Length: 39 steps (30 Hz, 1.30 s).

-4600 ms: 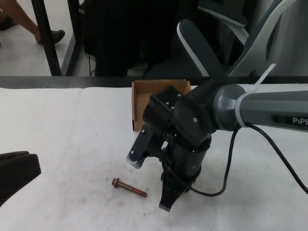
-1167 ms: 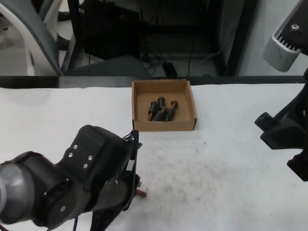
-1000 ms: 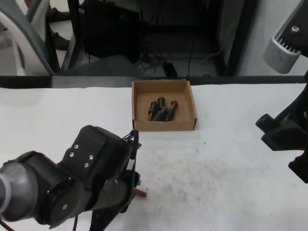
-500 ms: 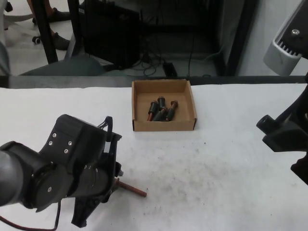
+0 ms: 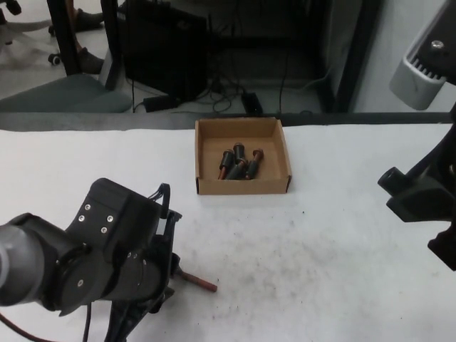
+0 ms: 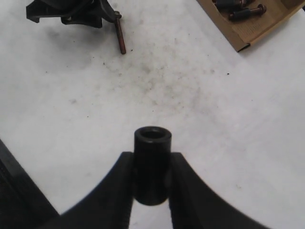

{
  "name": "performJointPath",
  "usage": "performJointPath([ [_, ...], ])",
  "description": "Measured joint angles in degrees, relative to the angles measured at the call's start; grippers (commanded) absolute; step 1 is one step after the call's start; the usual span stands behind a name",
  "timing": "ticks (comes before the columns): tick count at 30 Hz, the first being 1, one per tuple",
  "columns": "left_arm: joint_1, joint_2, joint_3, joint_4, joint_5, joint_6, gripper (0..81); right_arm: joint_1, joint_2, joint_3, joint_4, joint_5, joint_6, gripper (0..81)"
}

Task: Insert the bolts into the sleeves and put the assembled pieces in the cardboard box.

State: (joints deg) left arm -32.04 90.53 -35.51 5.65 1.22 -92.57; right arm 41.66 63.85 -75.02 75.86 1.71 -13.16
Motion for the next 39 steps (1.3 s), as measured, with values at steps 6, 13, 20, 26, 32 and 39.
performJointPath([
  [6, 0.0, 0.8, -0.1, -1.8, 0.1, 0.0, 27.2, 0.1, 0.0, 0.0, -0.1, 0.0, 0.0, 0.2],
  [13, 0.0, 1.2, -0.1, -2.5, 0.1, 0.0, 27.2, 0.1, 0.0, 0.0, -0.1, 0.0, 0.0, 0.2],
  [20, 0.0, 2.6, -0.2, -5.7, 0.1, 0.0, 27.2, 0.1, 0.0, 0.0, -0.1, 0.0, 0.0, 0.2],
  [26, 0.0, 4.0, -0.3, -7.4, 1.1, -0.7, 27.2, 0.1, 0.0, 0.0, -0.1, 0.0, -0.1, 0.2],
  [32, 0.0, 4.4, -0.6, -7.4, 1.3, -0.9, 27.2, 0.1, 0.0, 0.0, -0.2, 0.0, -0.5, 0.2],
  [39, 0.0, 5.2, -1.6, -7.3, 1.9, -1.0, 22.1, 0.1, 0.0, 0.0, -0.3, 0.0, -0.5, 0.2],
])
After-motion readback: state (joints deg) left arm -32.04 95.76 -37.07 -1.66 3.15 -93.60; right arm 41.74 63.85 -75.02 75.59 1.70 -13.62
